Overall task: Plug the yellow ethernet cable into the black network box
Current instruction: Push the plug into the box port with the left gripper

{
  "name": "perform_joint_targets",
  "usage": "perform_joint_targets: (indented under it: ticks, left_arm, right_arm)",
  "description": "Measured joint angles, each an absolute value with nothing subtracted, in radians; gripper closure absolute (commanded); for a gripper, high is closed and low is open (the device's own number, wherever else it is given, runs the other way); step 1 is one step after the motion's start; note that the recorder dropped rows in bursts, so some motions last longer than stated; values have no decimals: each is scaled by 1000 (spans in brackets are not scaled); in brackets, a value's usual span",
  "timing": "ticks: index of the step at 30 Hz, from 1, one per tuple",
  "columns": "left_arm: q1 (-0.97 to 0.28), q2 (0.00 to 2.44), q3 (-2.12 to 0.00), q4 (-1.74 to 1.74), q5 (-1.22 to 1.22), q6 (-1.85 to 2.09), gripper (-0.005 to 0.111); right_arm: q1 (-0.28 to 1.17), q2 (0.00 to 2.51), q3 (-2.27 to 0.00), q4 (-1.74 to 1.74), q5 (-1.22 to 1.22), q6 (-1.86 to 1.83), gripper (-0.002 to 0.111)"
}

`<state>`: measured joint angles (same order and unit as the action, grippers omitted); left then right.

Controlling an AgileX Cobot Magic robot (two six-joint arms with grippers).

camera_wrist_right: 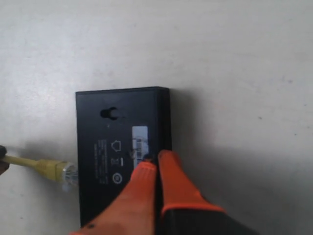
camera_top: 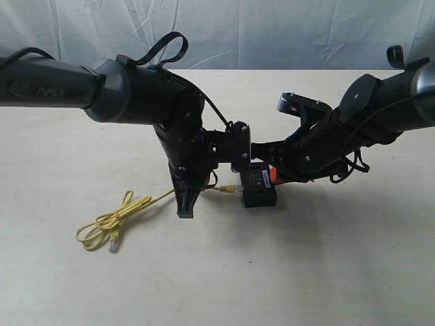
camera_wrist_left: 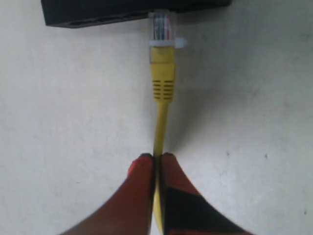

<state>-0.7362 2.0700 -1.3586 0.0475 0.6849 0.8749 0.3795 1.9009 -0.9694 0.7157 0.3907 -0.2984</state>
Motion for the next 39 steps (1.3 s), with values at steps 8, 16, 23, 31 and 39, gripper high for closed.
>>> perform_joint_targets:
  ticks: [8, 16, 23, 31, 39]
  left_arm:
    - [-736, 2070, -1359, 47, 684, 877, 107]
    - [-736, 2070, -1359, 47, 702, 878, 107]
    - [-736, 2070, -1359, 47, 696, 878, 107]
    - [-736, 2070, -1359, 47, 691, 878, 107]
    - [-736, 2070, -1359, 65, 692, 858, 107]
  right_arm:
    - [379, 1901, -969, 716, 391, -298, 109]
    - [379, 1901, -969, 716, 391, -298, 109]
    - [379, 1901, -969, 716, 391, -298, 109]
    - [379, 1901, -969, 716, 391, -298, 109]
    - [379, 1901, -969, 716, 393, -298, 109]
